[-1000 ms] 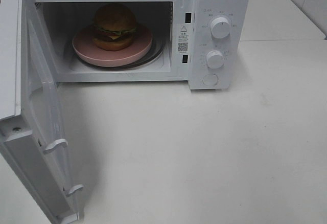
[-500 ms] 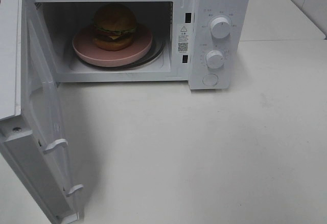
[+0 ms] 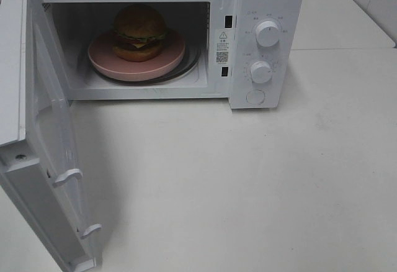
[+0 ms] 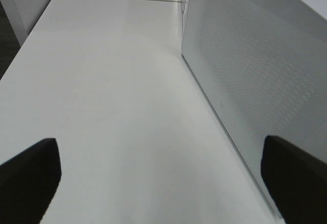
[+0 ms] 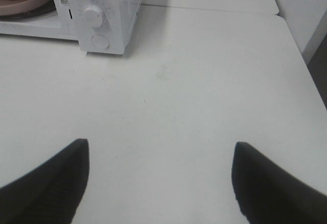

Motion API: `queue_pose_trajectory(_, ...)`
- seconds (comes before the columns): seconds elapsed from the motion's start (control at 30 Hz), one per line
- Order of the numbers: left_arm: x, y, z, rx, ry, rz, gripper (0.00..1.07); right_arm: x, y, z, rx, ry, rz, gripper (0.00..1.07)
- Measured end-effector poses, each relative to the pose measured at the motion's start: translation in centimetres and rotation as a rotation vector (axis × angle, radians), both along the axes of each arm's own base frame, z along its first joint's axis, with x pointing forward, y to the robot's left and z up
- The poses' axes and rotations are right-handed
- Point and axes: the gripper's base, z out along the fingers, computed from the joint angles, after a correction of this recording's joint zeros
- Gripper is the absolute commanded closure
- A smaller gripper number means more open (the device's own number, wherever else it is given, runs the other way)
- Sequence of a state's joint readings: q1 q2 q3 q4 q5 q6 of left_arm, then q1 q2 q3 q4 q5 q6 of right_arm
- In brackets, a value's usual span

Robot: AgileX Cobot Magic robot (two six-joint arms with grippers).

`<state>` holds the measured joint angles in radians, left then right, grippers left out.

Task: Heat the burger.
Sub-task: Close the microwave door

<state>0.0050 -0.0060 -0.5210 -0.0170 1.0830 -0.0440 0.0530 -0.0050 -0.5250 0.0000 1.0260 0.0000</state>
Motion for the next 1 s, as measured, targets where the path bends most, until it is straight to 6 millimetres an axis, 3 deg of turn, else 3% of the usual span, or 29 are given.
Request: queue_pose_trajectory(1.0, 0.0, 0.0, 0.0, 0.0, 0.0, 0.0, 0.04, 0.34, 0.02, -0.5, 0.0, 0.007, 0.0, 0.31)
